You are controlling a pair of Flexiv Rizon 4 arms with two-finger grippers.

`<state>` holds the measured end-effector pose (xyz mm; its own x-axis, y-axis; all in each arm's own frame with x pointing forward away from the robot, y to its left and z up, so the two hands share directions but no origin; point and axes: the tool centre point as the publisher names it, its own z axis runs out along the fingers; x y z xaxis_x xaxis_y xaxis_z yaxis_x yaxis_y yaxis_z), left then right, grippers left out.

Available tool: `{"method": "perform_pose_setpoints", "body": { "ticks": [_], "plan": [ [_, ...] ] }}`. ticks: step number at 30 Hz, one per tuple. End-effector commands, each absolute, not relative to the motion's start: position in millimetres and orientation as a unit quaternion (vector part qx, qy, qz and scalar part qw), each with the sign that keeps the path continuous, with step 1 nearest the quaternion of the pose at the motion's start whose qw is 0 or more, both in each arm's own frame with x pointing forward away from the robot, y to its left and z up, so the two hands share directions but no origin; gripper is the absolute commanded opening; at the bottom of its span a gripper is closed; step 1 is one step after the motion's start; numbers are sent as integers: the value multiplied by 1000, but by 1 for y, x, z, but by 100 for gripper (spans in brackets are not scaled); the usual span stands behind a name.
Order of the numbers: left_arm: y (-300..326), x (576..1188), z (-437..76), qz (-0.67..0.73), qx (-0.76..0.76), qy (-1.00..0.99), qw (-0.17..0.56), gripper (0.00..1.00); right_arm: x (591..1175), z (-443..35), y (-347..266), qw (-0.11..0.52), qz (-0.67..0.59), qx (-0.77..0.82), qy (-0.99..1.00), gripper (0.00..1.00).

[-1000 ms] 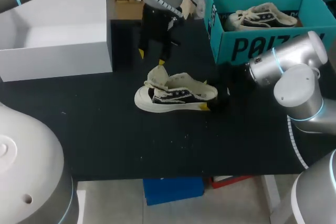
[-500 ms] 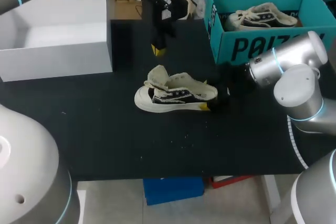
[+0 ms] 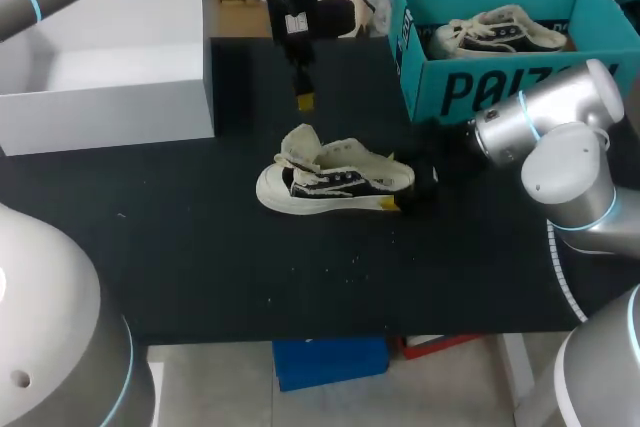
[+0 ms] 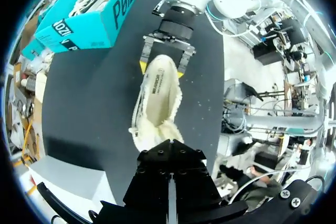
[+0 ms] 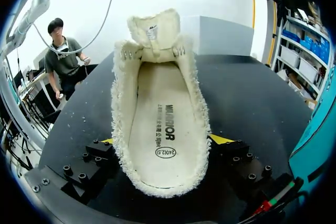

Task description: Take the shoe out of the shoebox, open the shoe tongue, remove and reinsert the insole, then place the shoe into the shoebox

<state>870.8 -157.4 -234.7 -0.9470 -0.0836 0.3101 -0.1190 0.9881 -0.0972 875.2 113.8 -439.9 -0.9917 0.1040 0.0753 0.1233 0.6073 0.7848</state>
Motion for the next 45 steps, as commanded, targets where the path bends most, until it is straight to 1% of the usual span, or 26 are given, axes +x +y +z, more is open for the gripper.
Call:
{"method": "perform_pose_setpoints", "body": {
  "ticks": [1, 6, 18, 25, 29, 42, 45],
  "plan": [
    [-171, 874, -249, 121, -122, -973, 157, 0, 875, -444, 114, 11, -438, -64, -897, 0],
    [-183, 875, -263, 102, -121, -978, 139, 0, 875, -444, 114, 11, -438, -64, -897, 0],
    [-198, 874, -296, 91, -77, -983, 138, 0, 875, -444, 114, 11, -438, -64, -897, 0],
    [-212, 874, -319, 88, -63, -983, 150, 0, 875, -444, 114, 11, -438, -64, -897, 0],
    [-221, 873, -330, 84, -69, -979, 169, 0, 875, -444, 114, 11, -438, -64, -897, 0],
    [-221, 873, -330, 84, -69, -979, 169, 0, 875, -444, 114, 11, -438, -64, -897, 0],
    [-214, 876, -329, 71, -56, -983, 158, 0, 875, -444, 114, 11, -438, -64, -897, 0]
  ]
}}
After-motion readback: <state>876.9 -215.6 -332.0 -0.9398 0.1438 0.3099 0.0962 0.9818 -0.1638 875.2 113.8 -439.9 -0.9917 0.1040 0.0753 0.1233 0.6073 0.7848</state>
